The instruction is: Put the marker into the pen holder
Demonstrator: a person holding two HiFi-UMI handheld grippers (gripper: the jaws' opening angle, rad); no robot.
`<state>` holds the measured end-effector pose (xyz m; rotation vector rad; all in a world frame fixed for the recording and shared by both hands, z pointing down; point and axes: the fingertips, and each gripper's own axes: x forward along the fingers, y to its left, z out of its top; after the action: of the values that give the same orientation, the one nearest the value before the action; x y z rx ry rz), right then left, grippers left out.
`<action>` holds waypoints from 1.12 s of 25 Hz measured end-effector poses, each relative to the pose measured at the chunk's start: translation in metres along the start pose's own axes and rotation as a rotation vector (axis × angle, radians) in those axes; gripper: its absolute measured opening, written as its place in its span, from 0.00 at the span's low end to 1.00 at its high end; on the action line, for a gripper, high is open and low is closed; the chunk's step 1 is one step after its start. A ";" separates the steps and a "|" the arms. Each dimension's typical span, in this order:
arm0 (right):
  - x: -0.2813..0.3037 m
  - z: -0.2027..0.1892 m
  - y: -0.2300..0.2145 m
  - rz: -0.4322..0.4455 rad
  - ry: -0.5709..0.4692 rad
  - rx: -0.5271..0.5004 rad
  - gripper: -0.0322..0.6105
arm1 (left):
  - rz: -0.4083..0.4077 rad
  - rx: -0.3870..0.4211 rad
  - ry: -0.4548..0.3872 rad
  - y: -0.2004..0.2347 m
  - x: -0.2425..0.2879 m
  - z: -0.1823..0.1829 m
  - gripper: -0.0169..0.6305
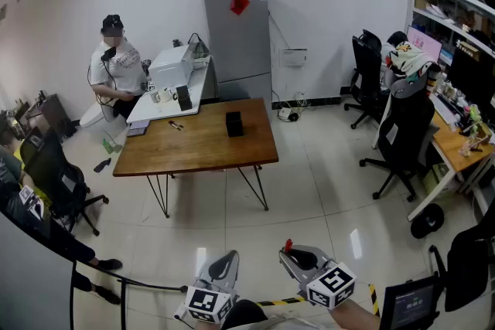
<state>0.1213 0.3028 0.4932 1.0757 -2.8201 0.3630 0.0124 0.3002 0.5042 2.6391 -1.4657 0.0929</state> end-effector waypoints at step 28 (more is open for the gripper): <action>0.334 0.107 -0.221 -0.146 0.006 -0.024 0.11 | -0.068 0.031 -0.052 0.328 0.276 0.084 0.05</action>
<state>0.0188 -0.0987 0.4903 1.2636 -2.7126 0.3177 -0.1199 -0.1150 0.4771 2.7329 -1.3995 0.0423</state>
